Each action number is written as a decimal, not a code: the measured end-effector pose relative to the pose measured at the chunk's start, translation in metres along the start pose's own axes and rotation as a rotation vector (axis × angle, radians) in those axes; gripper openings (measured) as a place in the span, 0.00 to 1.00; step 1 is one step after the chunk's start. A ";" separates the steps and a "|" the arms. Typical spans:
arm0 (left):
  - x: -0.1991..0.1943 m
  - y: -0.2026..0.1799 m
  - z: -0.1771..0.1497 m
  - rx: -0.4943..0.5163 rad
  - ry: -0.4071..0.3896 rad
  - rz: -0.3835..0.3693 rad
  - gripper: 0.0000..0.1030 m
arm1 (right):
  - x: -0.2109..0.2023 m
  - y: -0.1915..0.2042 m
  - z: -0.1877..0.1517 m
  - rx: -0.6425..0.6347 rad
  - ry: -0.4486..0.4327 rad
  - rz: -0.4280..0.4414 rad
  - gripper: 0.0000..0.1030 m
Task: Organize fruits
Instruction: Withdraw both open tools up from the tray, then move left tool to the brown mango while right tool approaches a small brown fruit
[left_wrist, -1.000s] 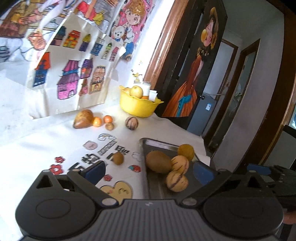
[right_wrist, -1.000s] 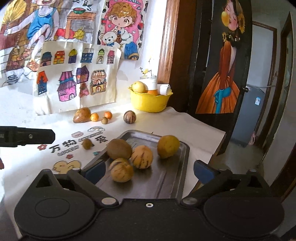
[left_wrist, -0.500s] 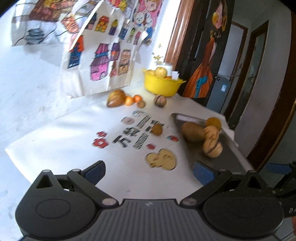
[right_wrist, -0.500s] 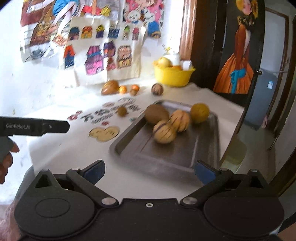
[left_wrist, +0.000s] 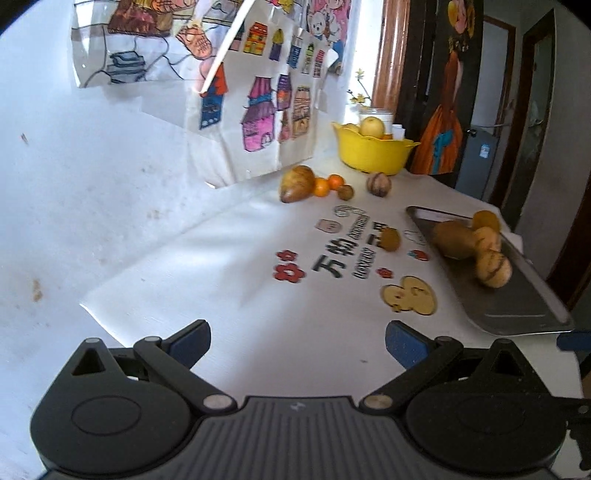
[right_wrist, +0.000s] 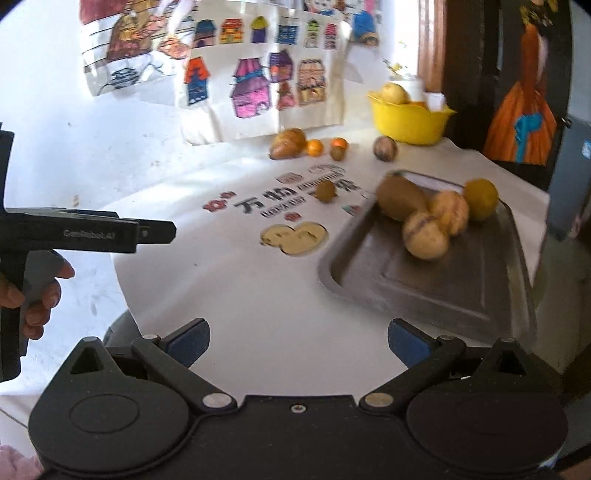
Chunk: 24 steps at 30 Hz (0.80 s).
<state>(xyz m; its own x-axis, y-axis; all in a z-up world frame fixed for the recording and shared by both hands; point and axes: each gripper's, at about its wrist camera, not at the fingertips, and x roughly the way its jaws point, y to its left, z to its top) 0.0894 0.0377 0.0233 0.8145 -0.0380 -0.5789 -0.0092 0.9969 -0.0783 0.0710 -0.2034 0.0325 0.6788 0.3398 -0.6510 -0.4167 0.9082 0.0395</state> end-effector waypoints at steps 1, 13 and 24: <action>0.000 0.002 0.001 0.004 -0.001 0.007 1.00 | 0.002 0.002 0.003 -0.008 -0.002 0.004 0.99; 0.021 0.020 0.019 0.016 0.012 0.070 1.00 | 0.037 0.011 0.045 -0.066 -0.002 0.088 0.99; 0.058 0.026 0.051 0.057 -0.011 0.123 1.00 | 0.082 -0.002 0.083 -0.206 -0.054 0.093 0.99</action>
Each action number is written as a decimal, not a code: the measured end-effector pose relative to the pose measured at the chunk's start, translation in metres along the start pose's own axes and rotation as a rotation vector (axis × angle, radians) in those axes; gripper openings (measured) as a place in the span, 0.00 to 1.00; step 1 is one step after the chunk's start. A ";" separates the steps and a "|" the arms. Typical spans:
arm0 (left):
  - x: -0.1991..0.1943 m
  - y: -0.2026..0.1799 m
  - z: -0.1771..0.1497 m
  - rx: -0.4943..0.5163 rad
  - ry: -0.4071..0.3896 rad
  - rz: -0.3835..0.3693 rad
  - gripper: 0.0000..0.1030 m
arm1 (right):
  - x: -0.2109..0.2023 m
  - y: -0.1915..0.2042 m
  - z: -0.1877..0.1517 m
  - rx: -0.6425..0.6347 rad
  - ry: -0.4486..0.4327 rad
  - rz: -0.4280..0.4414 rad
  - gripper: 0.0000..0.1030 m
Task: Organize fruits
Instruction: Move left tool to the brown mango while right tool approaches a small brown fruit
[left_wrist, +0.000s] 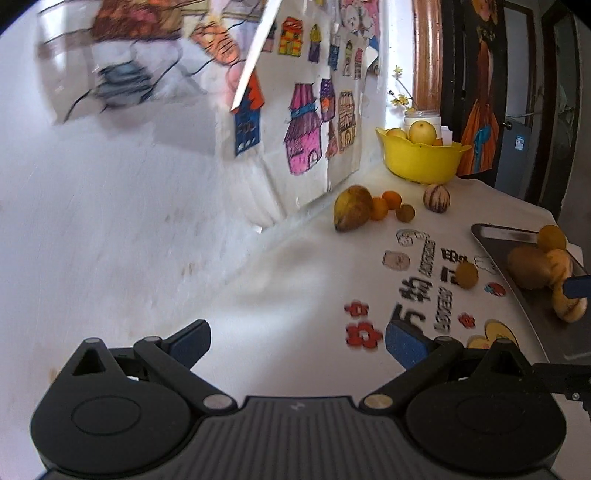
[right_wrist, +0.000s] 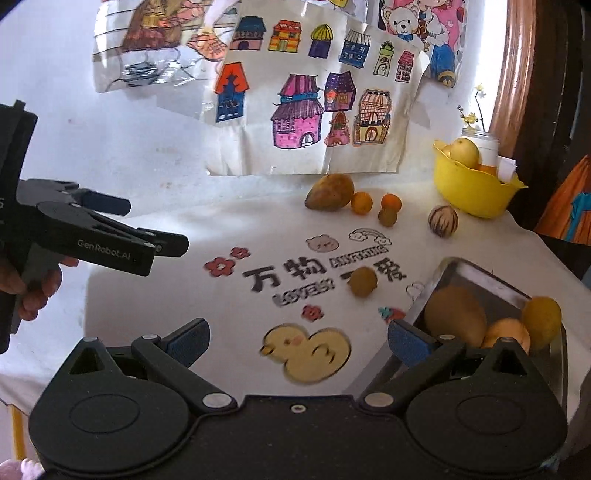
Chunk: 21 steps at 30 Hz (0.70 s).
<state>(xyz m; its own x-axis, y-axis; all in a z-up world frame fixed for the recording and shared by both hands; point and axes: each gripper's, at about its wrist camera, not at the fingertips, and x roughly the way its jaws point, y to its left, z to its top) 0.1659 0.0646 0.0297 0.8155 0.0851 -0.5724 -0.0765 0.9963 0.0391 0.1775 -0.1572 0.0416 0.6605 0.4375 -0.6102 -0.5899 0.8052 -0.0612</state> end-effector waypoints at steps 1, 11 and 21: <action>0.005 -0.002 0.004 0.018 -0.008 0.006 1.00 | 0.005 -0.004 0.002 0.003 -0.002 0.006 0.99; 0.053 -0.032 0.035 0.240 -0.077 0.002 1.00 | 0.052 -0.025 0.013 0.016 0.014 0.000 0.99; 0.102 -0.053 0.050 0.436 -0.099 0.022 1.00 | 0.084 -0.035 0.023 0.016 0.044 0.001 0.89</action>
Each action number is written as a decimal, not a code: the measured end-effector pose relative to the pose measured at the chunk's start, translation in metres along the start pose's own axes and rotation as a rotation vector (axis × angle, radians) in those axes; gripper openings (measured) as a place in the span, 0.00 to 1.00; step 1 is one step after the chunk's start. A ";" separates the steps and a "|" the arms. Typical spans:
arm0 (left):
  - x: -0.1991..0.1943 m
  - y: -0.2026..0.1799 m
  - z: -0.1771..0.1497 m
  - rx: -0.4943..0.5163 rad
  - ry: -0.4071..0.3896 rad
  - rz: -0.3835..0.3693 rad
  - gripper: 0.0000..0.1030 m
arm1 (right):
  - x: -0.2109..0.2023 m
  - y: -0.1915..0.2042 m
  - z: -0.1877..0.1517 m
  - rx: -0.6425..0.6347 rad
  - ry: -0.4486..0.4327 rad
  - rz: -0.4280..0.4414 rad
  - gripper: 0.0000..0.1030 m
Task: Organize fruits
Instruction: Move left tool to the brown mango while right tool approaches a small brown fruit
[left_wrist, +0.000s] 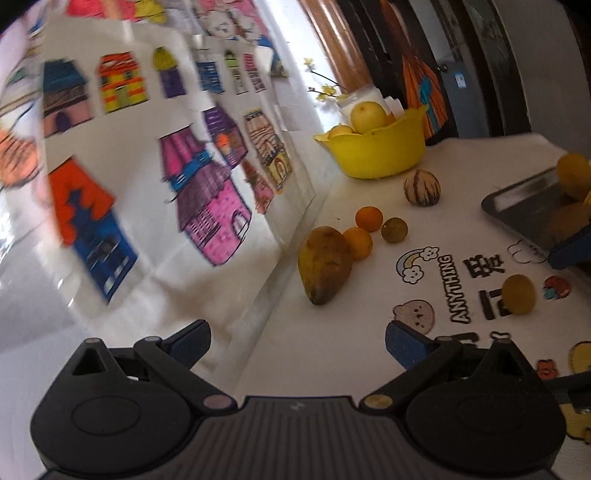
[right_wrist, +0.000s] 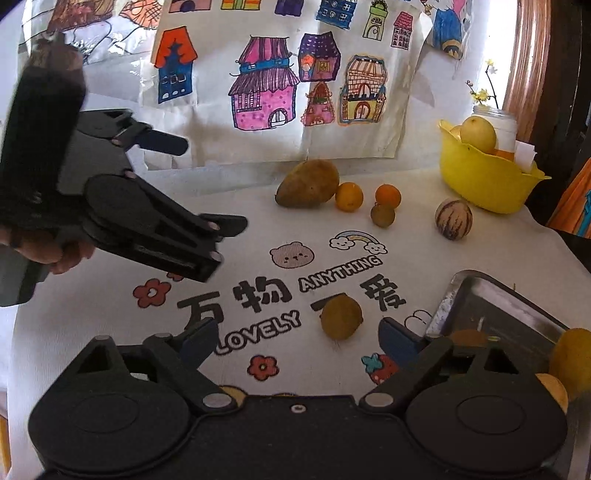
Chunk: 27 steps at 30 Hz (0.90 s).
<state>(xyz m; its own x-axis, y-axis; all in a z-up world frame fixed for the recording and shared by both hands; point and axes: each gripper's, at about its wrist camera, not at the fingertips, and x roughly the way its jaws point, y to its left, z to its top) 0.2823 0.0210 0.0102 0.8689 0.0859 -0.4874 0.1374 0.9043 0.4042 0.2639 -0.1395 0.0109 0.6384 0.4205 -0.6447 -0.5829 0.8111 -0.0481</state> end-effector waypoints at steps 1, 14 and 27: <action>0.003 -0.002 0.002 0.003 -0.002 -0.002 1.00 | 0.001 -0.001 0.001 0.006 -0.003 0.000 0.89; 0.026 -0.003 0.022 -0.010 -0.019 -0.033 1.00 | 0.005 -0.017 0.000 0.051 0.011 -0.014 0.75; 0.055 0.002 0.031 -0.095 -0.059 -0.108 0.98 | 0.018 -0.024 0.002 0.064 0.032 -0.031 0.44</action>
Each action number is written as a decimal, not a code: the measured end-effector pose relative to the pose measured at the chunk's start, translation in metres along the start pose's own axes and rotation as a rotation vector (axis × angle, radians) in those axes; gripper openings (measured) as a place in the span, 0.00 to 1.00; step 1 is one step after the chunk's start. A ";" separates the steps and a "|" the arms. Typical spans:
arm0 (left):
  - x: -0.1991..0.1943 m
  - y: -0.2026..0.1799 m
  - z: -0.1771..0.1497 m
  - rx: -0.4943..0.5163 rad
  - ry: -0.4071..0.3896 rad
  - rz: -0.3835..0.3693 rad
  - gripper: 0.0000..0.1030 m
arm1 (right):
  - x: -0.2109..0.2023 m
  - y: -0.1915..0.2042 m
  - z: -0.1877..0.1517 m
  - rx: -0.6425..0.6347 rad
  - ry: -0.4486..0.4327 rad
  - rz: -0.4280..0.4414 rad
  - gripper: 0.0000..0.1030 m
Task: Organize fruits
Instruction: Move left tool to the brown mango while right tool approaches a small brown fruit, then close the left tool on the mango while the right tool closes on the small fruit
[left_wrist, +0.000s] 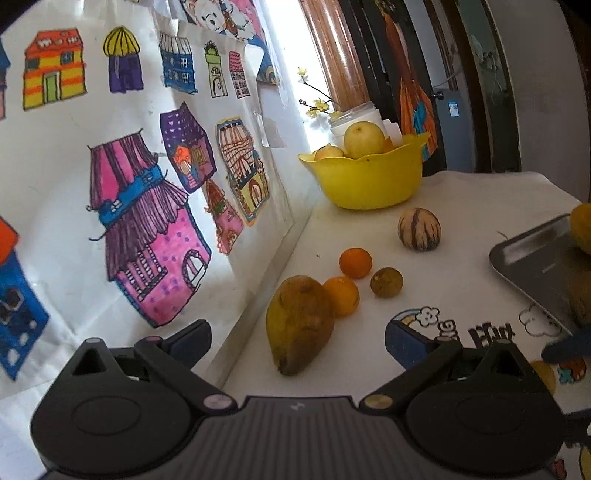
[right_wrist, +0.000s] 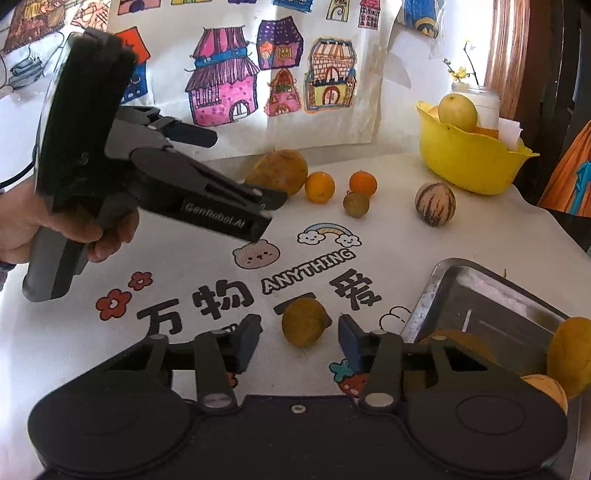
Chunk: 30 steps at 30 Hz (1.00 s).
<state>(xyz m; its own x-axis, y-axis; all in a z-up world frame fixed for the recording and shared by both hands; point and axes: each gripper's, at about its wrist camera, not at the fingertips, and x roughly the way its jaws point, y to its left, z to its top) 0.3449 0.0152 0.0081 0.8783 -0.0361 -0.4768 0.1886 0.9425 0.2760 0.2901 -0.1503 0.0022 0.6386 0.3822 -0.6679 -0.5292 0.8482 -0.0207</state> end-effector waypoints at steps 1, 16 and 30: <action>0.002 0.000 0.001 -0.004 -0.001 -0.002 0.97 | 0.001 -0.001 0.000 0.003 0.004 0.001 0.42; 0.031 0.012 0.006 -0.055 0.015 -0.050 0.81 | 0.015 -0.007 0.011 0.016 -0.002 0.035 0.28; 0.049 0.013 0.007 -0.086 0.075 -0.082 0.61 | 0.020 -0.007 0.015 0.023 -0.026 0.050 0.28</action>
<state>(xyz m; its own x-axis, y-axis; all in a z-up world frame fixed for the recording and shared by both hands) 0.3934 0.0230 -0.0062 0.8255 -0.0919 -0.5568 0.2169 0.9625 0.1628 0.3147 -0.1432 -0.0002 0.6262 0.4339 -0.6478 -0.5483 0.8358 0.0299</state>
